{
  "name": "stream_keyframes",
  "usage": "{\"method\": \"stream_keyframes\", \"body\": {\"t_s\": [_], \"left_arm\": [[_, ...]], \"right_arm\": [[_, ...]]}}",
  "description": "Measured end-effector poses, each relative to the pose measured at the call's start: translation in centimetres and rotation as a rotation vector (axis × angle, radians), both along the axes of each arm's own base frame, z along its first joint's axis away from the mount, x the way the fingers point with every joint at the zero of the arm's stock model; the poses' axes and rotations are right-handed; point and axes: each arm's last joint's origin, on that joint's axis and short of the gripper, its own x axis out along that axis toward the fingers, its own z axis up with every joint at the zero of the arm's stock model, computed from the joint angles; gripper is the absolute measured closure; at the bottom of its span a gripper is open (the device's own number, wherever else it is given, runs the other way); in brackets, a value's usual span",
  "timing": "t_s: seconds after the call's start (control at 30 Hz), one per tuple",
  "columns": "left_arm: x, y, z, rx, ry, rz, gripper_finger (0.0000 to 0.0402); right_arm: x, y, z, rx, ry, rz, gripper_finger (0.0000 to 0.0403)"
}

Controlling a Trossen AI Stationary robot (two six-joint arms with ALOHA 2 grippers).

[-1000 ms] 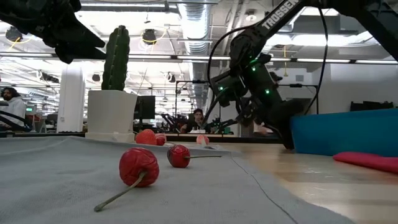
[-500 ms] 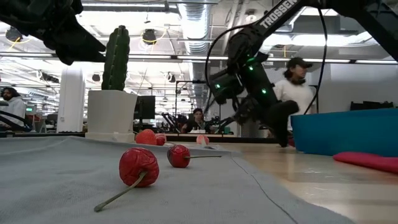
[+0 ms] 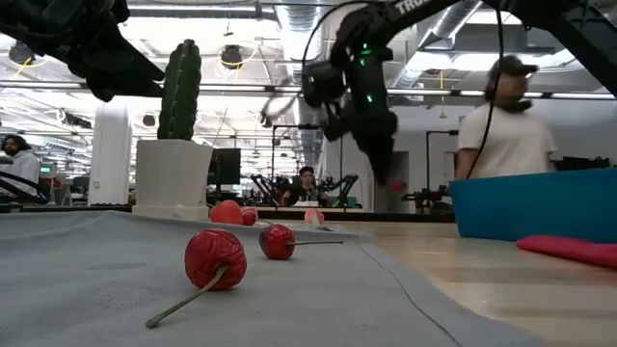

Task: Pick and placing Produce into tupperware
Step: Put the red cherry into the blue bin

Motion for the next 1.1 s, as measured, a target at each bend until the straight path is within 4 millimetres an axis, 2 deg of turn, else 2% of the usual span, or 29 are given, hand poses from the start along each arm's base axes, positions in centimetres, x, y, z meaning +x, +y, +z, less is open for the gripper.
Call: {"method": "stream_keyframes", "body": {"t_s": [0.17, 0.27, 0.4, 0.5, 0.6, 0.83, 1.1], "left_arm": [[0.0, 0.0, 0.1, 0.000, -0.005, -0.004, 0.0165], [0.2, -0.2, 0.4, 0.016, -0.026, -0.079, 0.0165], [0.4, -0.7, 1.8, 0.036, -0.114, -0.265, 0.0165], [0.3, -1.0, 3.3, 0.019, -0.177, -0.374, 0.0165], [0.0, -1.0, 4.4, 0.005, -0.209, -0.407, 0.0165], [-0.8, -0.8, 6.3, -0.008, -0.317, -0.412, 0.0165], [-1.9, -0.5, 7.0, -0.022, -0.398, -0.450, 0.0165]], "right_arm": [[0.5, 0.9, 3.6, 0.085, -0.183, -0.046, 0.0392], [0.8, 1.7, 6.9, 0.119, -0.413, -0.034, 0.0392], [-0.1, 2.7, 11.7, 0.120, -0.654, -0.001, 0.0392], [-1.5, 3.7, 14.6, 0.101, -0.757, 0.027, 0.0392], [-2.9, 4.7, 16.9, 0.097, -0.827, 0.053, 0.0391], [-6.3, 7.8, 19.8, 0.102, -0.944, 0.133, 0.0392], [-11.6, 10.8, 20.0, 0.064, -1.137, 0.191, 0.0391]]}}
